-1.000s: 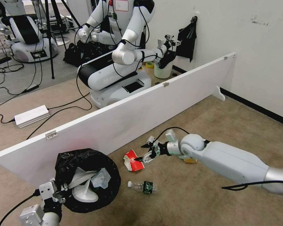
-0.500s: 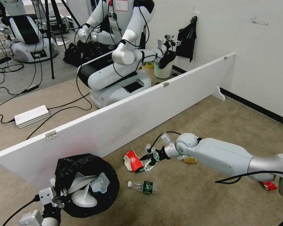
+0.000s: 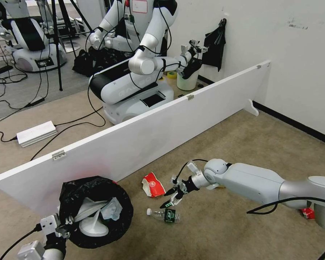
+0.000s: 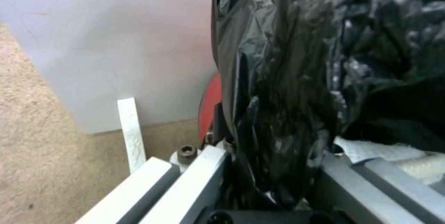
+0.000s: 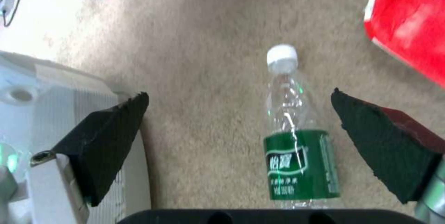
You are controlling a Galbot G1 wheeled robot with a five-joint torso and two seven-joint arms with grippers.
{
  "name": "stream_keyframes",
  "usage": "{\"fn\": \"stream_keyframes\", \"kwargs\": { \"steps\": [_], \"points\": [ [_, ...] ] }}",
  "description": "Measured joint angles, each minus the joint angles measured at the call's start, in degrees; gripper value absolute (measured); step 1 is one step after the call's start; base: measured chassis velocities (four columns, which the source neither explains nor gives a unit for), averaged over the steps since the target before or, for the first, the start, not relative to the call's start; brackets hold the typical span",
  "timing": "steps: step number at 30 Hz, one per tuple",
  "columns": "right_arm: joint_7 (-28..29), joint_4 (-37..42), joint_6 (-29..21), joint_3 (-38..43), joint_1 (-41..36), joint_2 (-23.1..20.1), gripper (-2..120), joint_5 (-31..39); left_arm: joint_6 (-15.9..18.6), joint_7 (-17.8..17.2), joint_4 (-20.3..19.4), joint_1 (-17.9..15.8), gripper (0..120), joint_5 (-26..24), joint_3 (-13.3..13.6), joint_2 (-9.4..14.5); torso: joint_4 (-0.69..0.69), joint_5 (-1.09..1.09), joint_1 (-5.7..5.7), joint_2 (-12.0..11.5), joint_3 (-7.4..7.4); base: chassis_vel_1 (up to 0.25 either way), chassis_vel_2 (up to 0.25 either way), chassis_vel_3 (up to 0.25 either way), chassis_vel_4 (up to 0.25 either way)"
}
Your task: Pick up the trash bin, then pick up the garbage from the floor and place it into the trash bin.
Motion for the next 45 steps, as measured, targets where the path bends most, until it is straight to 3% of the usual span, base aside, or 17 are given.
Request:
{"fn": "stream_keyframes", "kwargs": {
  "steps": [8,20,45],
  "points": [
    [-1.84,-4.84,0.49,-1.90,-0.91,2.58,100,-1.96,0.04,0.51,0.97,-1.13,0,-1.06,-0.43,0.50,0.00,0.00,0.00,0.00,0.00,0.000,0.000,0.000,0.000],
    [-5.32,-17.48,2.38,-5.40,-2.15,11.92,100,-5.32,0.01,2.11,3.38,-2.05,0,-2.86,-2.31,0.73,0.00,-0.01,0.00,0.00,0.00,0.000,0.000,0.000,0.000],
    [-6.30,-27.10,3.78,-4.63,-5.18,16.82,100,-8.84,-0.28,3.44,5.62,-2.96,0,-3.35,-3.96,0.50,-0.02,-0.04,-0.01,0.01,-0.03,0.000,0.000,0.000,0.000]
  ]
}}
